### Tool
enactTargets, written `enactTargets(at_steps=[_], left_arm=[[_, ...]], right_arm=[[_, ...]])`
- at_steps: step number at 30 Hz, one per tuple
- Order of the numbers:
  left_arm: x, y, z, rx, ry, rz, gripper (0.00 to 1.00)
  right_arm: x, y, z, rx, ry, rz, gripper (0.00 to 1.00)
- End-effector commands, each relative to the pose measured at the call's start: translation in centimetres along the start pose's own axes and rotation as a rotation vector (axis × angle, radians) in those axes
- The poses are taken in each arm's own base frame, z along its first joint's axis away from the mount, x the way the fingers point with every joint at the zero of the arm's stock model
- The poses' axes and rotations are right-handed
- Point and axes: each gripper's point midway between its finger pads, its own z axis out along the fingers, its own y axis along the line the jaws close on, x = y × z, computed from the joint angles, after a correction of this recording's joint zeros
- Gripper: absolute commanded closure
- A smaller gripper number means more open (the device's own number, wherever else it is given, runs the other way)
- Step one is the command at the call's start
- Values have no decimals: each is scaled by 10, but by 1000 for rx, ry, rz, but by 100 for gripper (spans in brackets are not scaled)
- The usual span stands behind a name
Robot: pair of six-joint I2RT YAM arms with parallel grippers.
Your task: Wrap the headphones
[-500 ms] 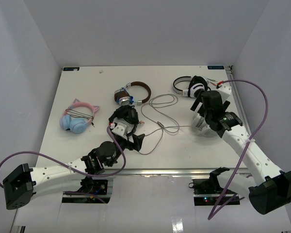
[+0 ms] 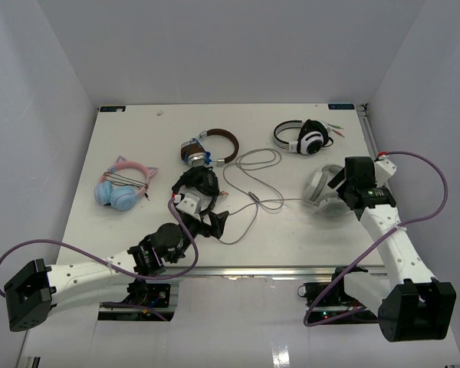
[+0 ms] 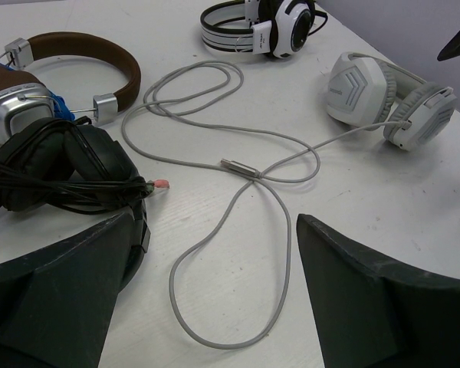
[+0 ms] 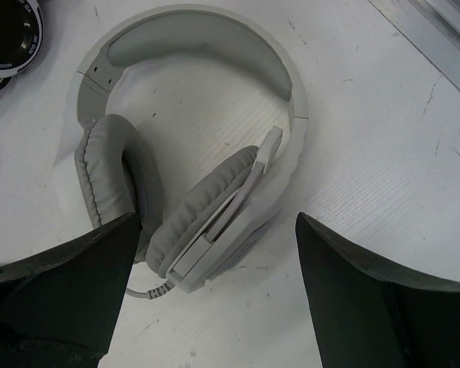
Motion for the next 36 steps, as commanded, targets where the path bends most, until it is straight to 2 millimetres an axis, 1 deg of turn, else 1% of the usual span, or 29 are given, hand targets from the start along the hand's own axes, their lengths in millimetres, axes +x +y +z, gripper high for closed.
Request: enactTargets(at_steps=[1, 8, 13, 19, 23, 26, 28, 33, 36], left_arm=[[-8, 0, -1, -6, -22, -19, 2], [-10, 3, -3, -13, -31, -25, 2], [-11, 3, -3, -13, -33, -24, 2], [-9, 3, -2, -17, -27, -21, 2], [-10, 3, -2, -19, -29, -21, 2], [-9, 5, -3, -24, -30, -21, 2], [-9, 6, -3, -28, -29, -19, 2], [-8, 6, -2, -30, -29, -16, 2], [-9, 5, -2, -27, -28, -16, 2]], right_arm=[[12, -6, 10, 30, 38, 66, 13], [23, -10, 19, 56, 69, 68, 17], [31, -3, 24, 5, 81, 71, 20], [50, -10, 33, 37, 129, 64, 21], [53, -15, 36, 54, 125, 69, 21], [49, -14, 33, 49, 107, 88, 19], [42, -9, 28, 21, 91, 112, 17], [13, 7, 11, -14, 50, 179, 13], [7, 7, 7, 6, 44, 220, 10]])
